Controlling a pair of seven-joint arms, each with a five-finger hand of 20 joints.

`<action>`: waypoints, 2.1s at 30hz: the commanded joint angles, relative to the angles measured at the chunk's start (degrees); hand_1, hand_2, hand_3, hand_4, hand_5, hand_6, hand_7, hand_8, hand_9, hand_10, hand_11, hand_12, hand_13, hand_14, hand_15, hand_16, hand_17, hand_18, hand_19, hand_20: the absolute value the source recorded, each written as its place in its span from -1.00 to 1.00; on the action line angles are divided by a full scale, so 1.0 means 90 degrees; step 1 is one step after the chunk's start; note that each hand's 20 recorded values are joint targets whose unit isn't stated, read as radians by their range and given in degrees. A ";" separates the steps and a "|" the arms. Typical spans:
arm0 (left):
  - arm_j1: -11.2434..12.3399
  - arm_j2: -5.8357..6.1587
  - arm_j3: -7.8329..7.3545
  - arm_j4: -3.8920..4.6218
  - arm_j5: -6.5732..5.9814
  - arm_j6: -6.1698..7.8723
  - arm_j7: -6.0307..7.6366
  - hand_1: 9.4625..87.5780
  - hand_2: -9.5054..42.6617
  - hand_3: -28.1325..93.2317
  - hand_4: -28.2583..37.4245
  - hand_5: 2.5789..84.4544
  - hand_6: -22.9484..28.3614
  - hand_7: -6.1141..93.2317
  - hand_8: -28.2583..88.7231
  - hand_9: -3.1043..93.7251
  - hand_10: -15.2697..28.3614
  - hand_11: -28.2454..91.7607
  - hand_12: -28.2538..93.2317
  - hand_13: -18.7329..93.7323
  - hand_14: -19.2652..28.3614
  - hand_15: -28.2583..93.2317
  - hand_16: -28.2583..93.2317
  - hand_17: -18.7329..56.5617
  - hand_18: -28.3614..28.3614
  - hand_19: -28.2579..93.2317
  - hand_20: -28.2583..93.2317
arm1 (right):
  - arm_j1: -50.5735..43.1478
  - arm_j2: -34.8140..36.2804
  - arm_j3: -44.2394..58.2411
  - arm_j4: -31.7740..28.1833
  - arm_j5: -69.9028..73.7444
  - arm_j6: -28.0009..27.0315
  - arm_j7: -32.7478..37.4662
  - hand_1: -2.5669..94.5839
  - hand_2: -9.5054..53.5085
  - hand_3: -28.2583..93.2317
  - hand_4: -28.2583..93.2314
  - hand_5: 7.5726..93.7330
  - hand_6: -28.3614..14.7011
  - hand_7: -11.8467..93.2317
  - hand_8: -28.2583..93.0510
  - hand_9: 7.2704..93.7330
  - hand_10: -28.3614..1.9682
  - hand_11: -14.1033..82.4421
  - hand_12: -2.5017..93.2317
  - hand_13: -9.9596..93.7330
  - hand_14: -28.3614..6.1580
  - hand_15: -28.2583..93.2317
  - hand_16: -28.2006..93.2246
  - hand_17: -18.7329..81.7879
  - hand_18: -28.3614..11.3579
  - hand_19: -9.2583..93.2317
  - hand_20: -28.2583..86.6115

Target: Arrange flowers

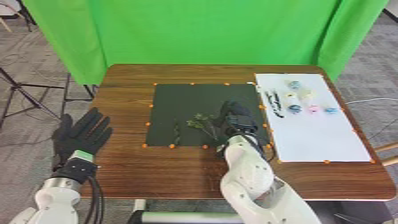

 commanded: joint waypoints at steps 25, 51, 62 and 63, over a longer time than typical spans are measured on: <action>0.0040 -0.0104 0.0117 -0.0146 0.0285 -0.0270 -0.0345 -0.53 -0.06 0.61 -1.00 -0.05 0.12 -0.47 -0.72 -0.25 0.26 -0.18 -0.42 -0.26 0.31 0.00 -0.73 -0.64 0.35 -0.02 -0.43 | -0.0500 -0.0159 -0.0134 -0.0222 0.0562 -0.1141 -0.0407 0.02 -0.49 0.69 -0.87 0.24 0.02 0.36 -0.21 0.61 -0.48 -0.44 -0.64 0.81 0.13 0.40 -0.06 0.41 -0.80 1.00 0.21; 0.0494 -0.0131 -0.0294 -0.0346 0.0324 -0.0173 0.0278 -0.53 -0.07 0.62 -1.00 -0.06 0.12 -0.48 -0.71 -0.26 0.26 -0.19 -0.41 -0.27 0.30 0.00 -0.73 -0.64 0.35 -0.02 -0.43 | -0.0201 0.1577 0.0977 -0.0329 0.0712 0.0801 0.0118 -0.28 -0.74 0.71 -0.81 0.29 -0.18 -0.35 -0.65 0.42 -0.52 -0.42 -0.62 0.67 -0.04 0.38 -0.10 0.30 -0.80 1.00 0.17; 0.0649 -0.0062 -0.0288 -0.0401 0.0158 -0.0102 0.0590 -0.53 -0.07 0.62 -1.00 -0.06 0.12 -0.47 -0.71 -0.25 0.25 -0.19 -0.41 -0.27 0.31 0.00 -0.73 -0.64 0.35 -0.02 -0.43 | 0.0458 0.2105 0.1038 0.0216 0.0625 0.0569 0.0296 -0.28 -0.87 0.69 -0.84 0.24 -0.21 -0.44 -0.64 0.36 -0.56 -0.39 -0.60 0.62 -0.08 0.45 -0.09 0.28 -0.82 1.00 0.19; 0.0649 -0.0065 -0.0280 -0.0395 0.0155 -0.0133 0.0574 -0.53 -0.07 0.62 -1.00 -0.06 0.12 -0.47 -0.71 -0.25 0.26 -0.19 -0.41 -0.27 0.31 0.00 -0.73 -0.64 0.35 -0.02 -0.43 | 0.0623 0.2085 0.0947 0.0293 0.0739 0.0440 0.0311 -0.28 -0.89 0.68 -0.84 0.23 -0.21 -0.44 -0.64 0.41 -0.54 -0.32 -0.57 0.60 -0.10 0.53 -0.05 0.29 -0.81 1.00 0.22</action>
